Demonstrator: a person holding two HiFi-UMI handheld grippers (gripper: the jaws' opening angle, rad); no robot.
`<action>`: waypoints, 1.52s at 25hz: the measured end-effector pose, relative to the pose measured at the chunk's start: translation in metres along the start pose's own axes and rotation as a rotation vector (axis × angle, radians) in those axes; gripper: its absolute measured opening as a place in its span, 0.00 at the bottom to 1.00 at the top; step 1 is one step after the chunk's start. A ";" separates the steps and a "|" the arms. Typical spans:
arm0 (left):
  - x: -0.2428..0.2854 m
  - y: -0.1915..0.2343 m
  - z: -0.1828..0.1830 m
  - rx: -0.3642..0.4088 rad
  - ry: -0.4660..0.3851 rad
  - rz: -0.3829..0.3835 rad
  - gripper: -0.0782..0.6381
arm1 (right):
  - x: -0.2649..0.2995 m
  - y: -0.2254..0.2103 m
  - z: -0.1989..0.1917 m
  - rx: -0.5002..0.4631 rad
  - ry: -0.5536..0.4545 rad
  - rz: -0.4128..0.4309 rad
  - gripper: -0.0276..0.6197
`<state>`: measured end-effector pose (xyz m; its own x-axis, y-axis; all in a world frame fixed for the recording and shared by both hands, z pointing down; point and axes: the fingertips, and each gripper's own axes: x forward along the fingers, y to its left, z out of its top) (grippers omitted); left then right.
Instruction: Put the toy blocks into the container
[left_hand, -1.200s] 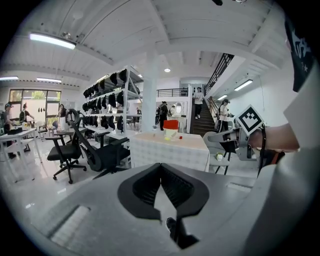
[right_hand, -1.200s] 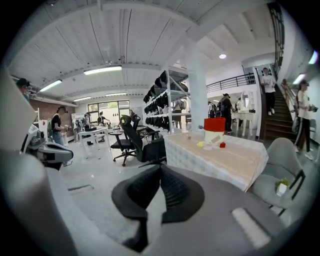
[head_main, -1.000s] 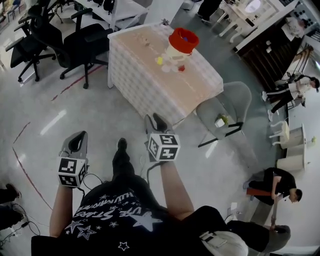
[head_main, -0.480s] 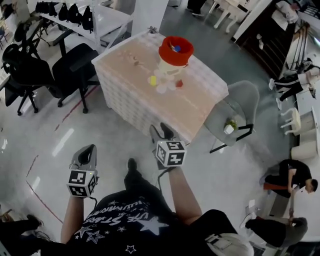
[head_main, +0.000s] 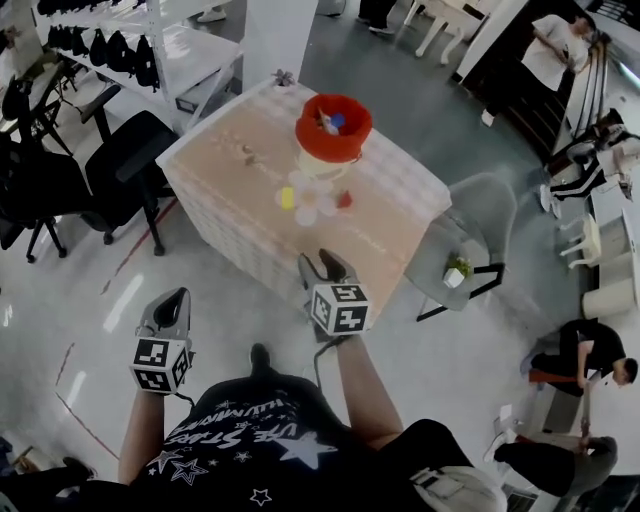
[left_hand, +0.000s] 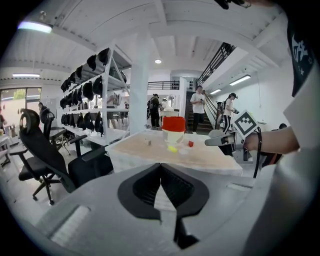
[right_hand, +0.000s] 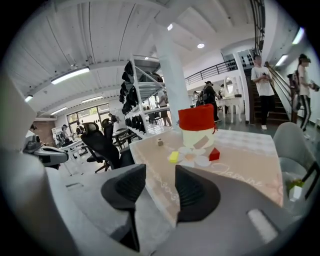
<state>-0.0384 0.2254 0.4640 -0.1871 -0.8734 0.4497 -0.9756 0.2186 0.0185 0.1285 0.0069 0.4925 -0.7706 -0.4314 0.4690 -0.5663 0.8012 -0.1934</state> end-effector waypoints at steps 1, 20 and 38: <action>0.010 0.001 0.004 -0.002 0.000 -0.002 0.12 | 0.006 -0.007 0.004 0.001 -0.001 -0.003 0.33; 0.126 0.007 0.061 0.063 0.001 -0.105 0.12 | 0.047 -0.091 0.015 0.088 0.046 -0.125 0.33; 0.293 0.017 0.137 0.204 0.035 -0.471 0.12 | 0.079 -0.145 0.033 0.263 0.060 -0.457 0.33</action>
<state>-0.1252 -0.0863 0.4734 0.2788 -0.8406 0.4644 -0.9562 -0.2876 0.0535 0.1403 -0.1570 0.5286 -0.4148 -0.6815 0.6029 -0.9004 0.4030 -0.1638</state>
